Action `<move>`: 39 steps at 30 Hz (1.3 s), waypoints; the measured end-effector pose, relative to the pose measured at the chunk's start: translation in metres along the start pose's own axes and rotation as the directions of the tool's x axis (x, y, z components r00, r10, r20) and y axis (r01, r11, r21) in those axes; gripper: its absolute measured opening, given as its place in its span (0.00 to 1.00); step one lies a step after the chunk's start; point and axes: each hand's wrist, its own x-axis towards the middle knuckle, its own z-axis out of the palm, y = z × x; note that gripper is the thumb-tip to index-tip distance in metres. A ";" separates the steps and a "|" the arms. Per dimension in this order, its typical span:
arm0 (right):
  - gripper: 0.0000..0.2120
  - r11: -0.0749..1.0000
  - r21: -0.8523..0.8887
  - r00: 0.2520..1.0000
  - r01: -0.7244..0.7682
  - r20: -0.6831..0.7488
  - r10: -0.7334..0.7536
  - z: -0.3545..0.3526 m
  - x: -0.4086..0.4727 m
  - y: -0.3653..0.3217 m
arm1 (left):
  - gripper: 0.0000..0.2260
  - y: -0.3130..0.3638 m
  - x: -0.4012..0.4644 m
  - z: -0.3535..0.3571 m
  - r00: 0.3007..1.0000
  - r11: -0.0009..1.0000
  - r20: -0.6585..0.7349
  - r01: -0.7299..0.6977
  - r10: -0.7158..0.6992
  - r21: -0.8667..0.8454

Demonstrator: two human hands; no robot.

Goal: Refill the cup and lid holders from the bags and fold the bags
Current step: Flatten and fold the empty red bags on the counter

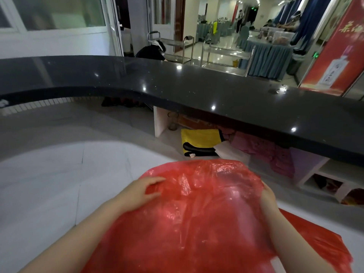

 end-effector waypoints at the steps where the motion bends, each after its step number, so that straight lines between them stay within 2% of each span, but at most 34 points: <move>1: 0.09 1.000 -0.001 1.000 -0.016 0.004 0.016 0.002 0.000 0.001 | 0.25 0.000 -0.001 0.007 0.994 0.998 0.112 -0.013 0.006 0.060; 3: 0.11 0.999 -0.003 0.999 -0.035 -0.023 0.035 0.005 -0.001 0.004 | 0.26 -0.006 0.000 0.021 0.971 0.972 0.233 0.001 -0.058 0.236; 6: 0.11 0.996 0.003 0.995 -0.090 -0.041 0.090 0.008 0.000 0.006 | 0.22 -0.010 0.002 0.033 0.931 0.903 0.319 0.027 -0.179 0.428; 8: 0.10 0.990 0.025 0.989 -0.141 -0.042 0.142 0.008 0.001 0.006 | 0.20 -0.011 0.001 0.036 0.915 0.905 0.349 0.037 -0.201 0.424; 12: 0.08 0.998 0.038 0.998 -0.059 -0.032 0.061 0.004 -0.006 0.013 | 0.16 -0.018 -0.003 0.029 0.923 0.963 0.332 0.119 -0.197 0.242; 14: 0.09 1.000 0.018 1.000 -0.005 -0.026 0.006 0.002 -0.011 0.017 | 0.19 -0.019 -0.006 0.025 0.955 0.985 0.241 0.167 -0.173 0.047; 16: 0.09 1.000 0.012 0.999 0.000 -0.033 0.001 0.001 -0.009 0.020 | 0.25 -0.023 -0.011 0.019 0.974 0.944 0.062 0.228 -0.219 -0.237; 17: 0.08 1.000 0.017 1.000 -0.006 -0.029 0.007 0.001 -0.008 0.020 | 0.25 -0.029 -0.015 0.016 0.970 0.921 -0.017 0.226 -0.244 -0.317; 19: 0.08 0.999 0.025 0.999 -0.037 -0.021 0.037 0.001 -0.006 0.022 | 0.19 -0.041 -0.019 0.010 0.967 0.942 -0.115 0.190 -0.229 -0.275; 20: 0.10 0.999 0.009 0.999 -0.045 -0.024 0.045 0.000 -0.005 0.022 | 0.18 -0.045 -0.021 0.008 0.969 0.956 -0.118 0.185 -0.215 -0.227; 22: 0.11 0.998 -0.045 0.998 -0.038 -0.049 0.036 -0.001 -0.002 0.023 | 0.23 -0.051 -0.021 0.003 0.978 0.974 -0.087 0.175 -0.188 -0.143; 24: 0.14 0.997 -0.050 0.997 -0.052 -0.058 0.049 -0.003 0.003 0.024 | 0.22 -0.054 -0.017 -0.001 0.983 0.988 -0.112 0.154 -0.149 0.035; 26: 0.14 0.997 -0.027 0.996 -0.077 -0.049 0.076 -0.004 0.007 0.024 | 0.17 -0.054 -0.012 -0.005 0.981 0.974 -0.147 0.152 -0.127 0.170; 28: 0.14 0.996 -0.023 0.994 -0.089 -0.058 0.088 -0.004 0.011 0.024 | 0.14 -0.048 -0.010 -0.009 0.978 0.969 -0.153 0.167 -0.140 0.180; 30: 0.12 0.997 -0.013 0.996 -0.073 -0.056 0.072 -0.005 0.014 0.021 | 0.15 -0.043 -0.008 -0.015 0.976 0.975 -0.175 0.157 -0.129 0.158; 33: 0.12 0.999 0.000 0.995 -0.042 -0.095 0.042 -0.006 0.017 0.013 | 0.20 -0.038 -0.004 -0.036 0.949 0.985 -0.285 0.161 -0.139 0.055; 37: 0.11 1.000 0.013 0.993 -0.018 -0.116 0.019 -0.007 0.028 -0.010 | 0.16 -0.041 0.004 -0.089 0.893 0.984 -0.424 0.175 -0.151 0.018; 39: 0.09 0.993 -0.114 0.992 0.026 -0.119 -0.040 -0.008 0.036 -0.026 | 0.13 -0.048 0.006 -0.117 0.843 0.968 -0.488 0.248 -0.227 -0.022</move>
